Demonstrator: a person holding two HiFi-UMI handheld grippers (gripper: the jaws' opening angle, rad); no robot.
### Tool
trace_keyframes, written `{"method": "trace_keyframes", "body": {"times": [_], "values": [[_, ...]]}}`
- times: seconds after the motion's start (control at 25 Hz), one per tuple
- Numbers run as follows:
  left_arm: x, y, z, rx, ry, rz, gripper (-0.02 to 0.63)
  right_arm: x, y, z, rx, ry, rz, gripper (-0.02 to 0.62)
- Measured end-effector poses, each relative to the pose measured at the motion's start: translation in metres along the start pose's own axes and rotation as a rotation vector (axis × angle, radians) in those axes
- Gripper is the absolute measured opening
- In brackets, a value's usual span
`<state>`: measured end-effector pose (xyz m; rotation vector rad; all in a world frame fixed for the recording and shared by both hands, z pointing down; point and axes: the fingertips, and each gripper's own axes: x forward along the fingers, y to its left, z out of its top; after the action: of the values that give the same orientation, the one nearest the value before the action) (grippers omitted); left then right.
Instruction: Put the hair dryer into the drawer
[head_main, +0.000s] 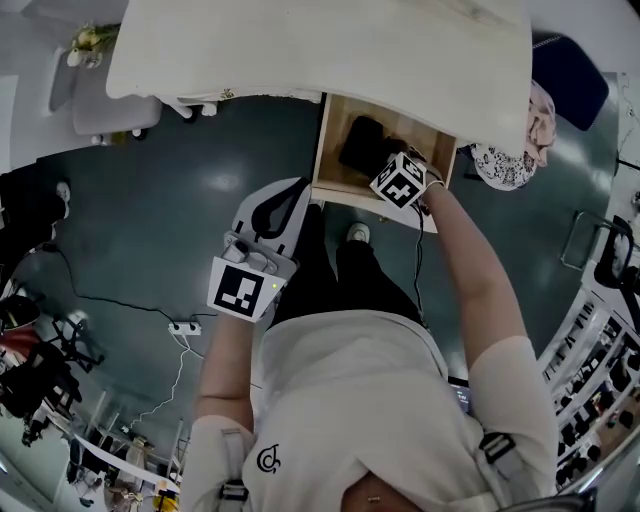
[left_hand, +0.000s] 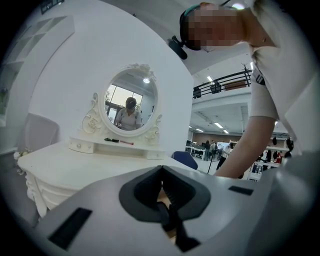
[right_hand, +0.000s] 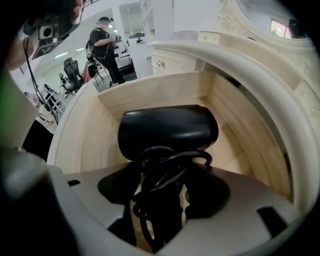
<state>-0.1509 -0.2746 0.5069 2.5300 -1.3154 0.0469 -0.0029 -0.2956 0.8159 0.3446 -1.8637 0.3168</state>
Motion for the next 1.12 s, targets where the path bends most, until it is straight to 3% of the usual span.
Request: {"method": "trace_keyframes", "body": {"times": [0.16, 0.32, 0.48, 0.64, 1.12], "values": [[0.005, -0.01, 0.005, 0.023, -0.02, -0.018, 0.014, -0.013, -0.007, 0.003, 0.041, -0.015, -0.037, 0.33], [0.008, -0.022, 0.009, 0.078, -0.023, -0.035, 0.014, -0.05, -0.012, 0.023, 0.12, -0.147, -0.066, 0.337], [0.006, -0.036, 0.025, 0.108, -0.036, -0.04, 0.014, -0.113, -0.009, 0.052, 0.143, -0.319, -0.14, 0.138], [0.007, -0.047, 0.047, 0.147, -0.073, -0.025, 0.014, -0.169, -0.001, 0.07, 0.164, -0.471, -0.186, 0.031], [0.012, -0.065, 0.11, 0.29, -0.084, -0.002, 0.014, -0.356, -0.015, 0.089, 0.285, -0.911, -0.443, 0.008]]}}
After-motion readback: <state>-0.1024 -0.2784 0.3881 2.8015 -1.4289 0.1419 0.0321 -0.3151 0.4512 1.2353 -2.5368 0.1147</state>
